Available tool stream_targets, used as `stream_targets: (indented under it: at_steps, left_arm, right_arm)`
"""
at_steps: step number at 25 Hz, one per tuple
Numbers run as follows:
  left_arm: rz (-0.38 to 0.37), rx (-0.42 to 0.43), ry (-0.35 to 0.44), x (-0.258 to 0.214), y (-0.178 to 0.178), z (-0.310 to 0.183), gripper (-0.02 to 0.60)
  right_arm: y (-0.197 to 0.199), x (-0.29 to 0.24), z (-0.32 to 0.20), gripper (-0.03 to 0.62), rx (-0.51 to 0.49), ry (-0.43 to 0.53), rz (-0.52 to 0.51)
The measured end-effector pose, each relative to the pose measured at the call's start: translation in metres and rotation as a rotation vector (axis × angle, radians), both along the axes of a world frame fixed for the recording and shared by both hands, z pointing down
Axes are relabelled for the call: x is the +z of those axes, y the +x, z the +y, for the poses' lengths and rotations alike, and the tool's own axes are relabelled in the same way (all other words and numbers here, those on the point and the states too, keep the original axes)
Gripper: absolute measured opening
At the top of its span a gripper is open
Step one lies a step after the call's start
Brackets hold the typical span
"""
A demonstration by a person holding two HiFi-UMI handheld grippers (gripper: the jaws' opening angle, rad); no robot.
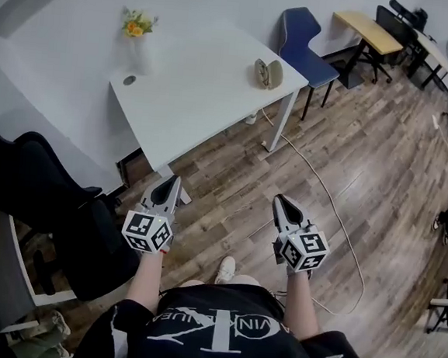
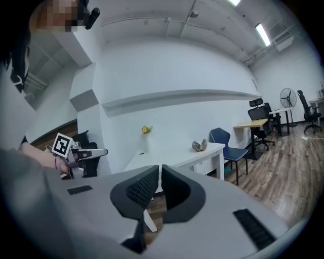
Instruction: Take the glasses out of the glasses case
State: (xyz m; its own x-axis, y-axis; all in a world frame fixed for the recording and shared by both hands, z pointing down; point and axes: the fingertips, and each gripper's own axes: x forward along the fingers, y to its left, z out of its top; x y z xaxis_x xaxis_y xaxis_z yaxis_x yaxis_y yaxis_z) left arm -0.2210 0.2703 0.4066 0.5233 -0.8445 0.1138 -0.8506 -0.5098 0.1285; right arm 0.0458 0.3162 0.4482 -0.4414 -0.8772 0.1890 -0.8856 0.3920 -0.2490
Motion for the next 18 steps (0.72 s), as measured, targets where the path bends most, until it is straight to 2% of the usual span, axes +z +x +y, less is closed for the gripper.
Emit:
stream_targets:
  at_steps: [9, 10, 11, 18]
  left_arm:
    - [0.009, 0.001, 0.000, 0.017, 0.022, -0.062, 0.014]
    - [0.010, 0.004, 0.004, 0.016, 0.024, -0.067, 0.014]
    - [0.010, 0.010, 0.007, 0.015, 0.028, -0.071, 0.014]
    - [0.014, 0.034, -0.002, 0.020, 0.046, -0.097, 0.014]
  right_arm:
    - [0.033, 0.010, -0.064, 0.041, 0.053, 0.003, -0.073]
    - [0.035, 0.010, -0.067, 0.066, 0.052, -0.001, -0.080]
    - [0.037, 0.010, -0.070, 0.116, 0.052, -0.005, -0.086]
    - [0.064, 0.013, -0.082, 0.173, 0.107, -0.019, -0.125]
